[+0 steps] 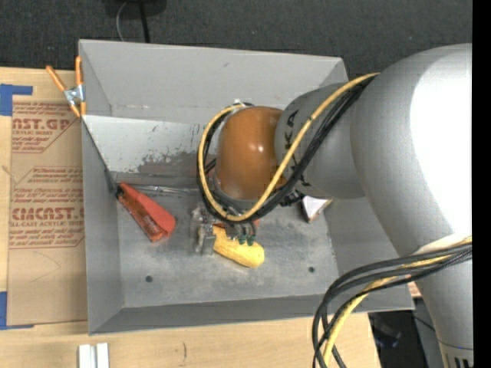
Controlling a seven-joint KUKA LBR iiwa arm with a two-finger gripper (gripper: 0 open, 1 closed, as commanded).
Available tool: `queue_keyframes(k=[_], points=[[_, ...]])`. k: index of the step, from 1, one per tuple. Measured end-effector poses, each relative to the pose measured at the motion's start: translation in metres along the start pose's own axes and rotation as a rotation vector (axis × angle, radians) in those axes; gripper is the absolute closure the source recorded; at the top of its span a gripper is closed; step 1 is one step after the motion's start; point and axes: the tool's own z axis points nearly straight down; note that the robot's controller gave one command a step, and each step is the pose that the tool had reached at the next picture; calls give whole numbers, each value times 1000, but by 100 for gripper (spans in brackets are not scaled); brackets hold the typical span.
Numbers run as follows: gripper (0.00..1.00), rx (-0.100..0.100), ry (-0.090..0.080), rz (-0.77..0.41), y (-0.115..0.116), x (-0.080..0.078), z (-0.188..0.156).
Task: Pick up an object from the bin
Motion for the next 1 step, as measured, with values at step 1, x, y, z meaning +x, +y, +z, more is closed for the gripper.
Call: queue_keyframes(k=[1], points=[[0,0,1,-1,0,0,0]])
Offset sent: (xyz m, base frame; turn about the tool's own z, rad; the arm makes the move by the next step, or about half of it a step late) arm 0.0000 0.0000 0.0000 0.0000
